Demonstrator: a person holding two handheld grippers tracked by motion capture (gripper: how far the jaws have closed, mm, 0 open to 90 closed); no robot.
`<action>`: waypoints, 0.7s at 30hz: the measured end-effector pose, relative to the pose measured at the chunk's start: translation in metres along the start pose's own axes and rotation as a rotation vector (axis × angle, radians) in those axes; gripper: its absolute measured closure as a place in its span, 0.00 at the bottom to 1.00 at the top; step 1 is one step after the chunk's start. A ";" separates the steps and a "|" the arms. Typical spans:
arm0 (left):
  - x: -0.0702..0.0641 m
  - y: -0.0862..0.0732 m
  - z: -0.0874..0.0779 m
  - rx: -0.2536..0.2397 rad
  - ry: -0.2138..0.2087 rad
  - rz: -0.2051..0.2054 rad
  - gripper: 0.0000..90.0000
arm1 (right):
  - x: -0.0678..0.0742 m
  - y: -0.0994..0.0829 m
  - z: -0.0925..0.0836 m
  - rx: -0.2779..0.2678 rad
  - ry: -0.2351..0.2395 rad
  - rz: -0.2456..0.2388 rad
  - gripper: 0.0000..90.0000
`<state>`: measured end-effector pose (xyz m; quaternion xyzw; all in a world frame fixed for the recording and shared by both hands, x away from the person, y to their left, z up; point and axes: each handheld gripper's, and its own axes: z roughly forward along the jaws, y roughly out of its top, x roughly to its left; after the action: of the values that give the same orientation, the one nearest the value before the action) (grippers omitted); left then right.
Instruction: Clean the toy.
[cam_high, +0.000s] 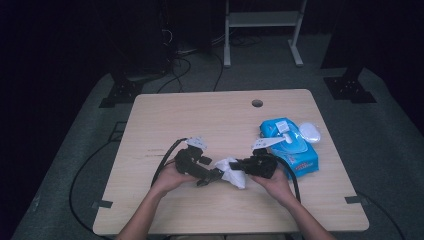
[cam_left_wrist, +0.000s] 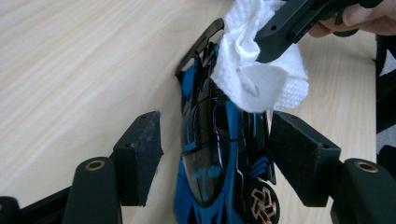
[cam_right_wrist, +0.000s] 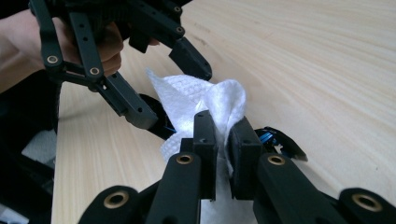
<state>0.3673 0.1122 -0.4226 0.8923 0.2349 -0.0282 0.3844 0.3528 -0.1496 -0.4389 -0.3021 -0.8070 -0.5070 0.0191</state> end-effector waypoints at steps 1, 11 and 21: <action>-0.001 -0.001 0.002 0.001 -0.005 -0.001 0.38 | 0.002 -0.001 -0.001 0.005 -0.001 -0.006 0.92; -0.012 -0.005 0.018 0.034 -0.009 0.022 0.34 | 0.009 -0.015 -0.011 0.041 -0.001 -0.029 0.92; -0.022 -0.009 0.031 0.067 0.008 0.060 0.34 | 0.013 -0.027 -0.014 0.083 -0.012 -0.045 0.92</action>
<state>0.3479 0.0874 -0.4451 0.9114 0.2086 -0.0210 0.3540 0.3248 -0.1637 -0.4500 -0.2861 -0.8340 -0.4715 0.0154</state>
